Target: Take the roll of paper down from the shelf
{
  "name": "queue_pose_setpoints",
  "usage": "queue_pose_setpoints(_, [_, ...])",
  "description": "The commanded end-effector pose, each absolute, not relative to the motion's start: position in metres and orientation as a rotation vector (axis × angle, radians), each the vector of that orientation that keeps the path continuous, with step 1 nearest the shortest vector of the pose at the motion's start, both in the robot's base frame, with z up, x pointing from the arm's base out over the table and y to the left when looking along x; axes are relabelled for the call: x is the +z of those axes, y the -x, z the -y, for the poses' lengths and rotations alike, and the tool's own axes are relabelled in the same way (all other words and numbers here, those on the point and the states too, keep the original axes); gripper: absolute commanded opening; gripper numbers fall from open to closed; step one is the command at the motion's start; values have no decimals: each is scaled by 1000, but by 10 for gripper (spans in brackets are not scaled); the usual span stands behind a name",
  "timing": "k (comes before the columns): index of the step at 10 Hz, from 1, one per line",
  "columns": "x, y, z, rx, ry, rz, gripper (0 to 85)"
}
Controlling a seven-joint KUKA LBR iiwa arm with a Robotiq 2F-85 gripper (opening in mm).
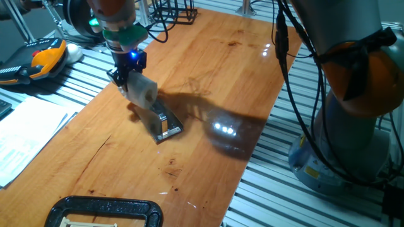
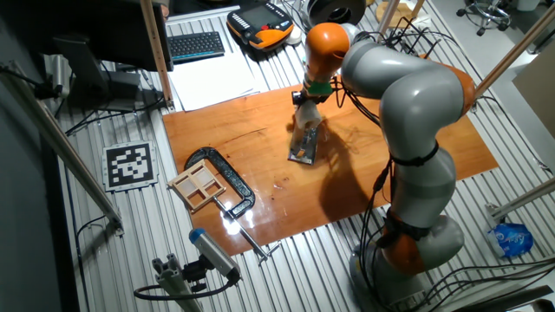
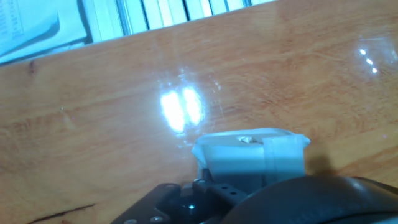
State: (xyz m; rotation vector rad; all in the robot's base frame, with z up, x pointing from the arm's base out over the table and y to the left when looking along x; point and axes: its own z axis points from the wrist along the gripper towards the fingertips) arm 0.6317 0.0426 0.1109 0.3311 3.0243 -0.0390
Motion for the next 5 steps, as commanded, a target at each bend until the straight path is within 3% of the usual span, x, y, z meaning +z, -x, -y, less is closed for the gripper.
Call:
queue_pose_setpoints(1, [111,-635,-38,-35,-331,-3015,0])
queue_pose_setpoints(5, [111,-644,-14,-45,-248,-3013,0])
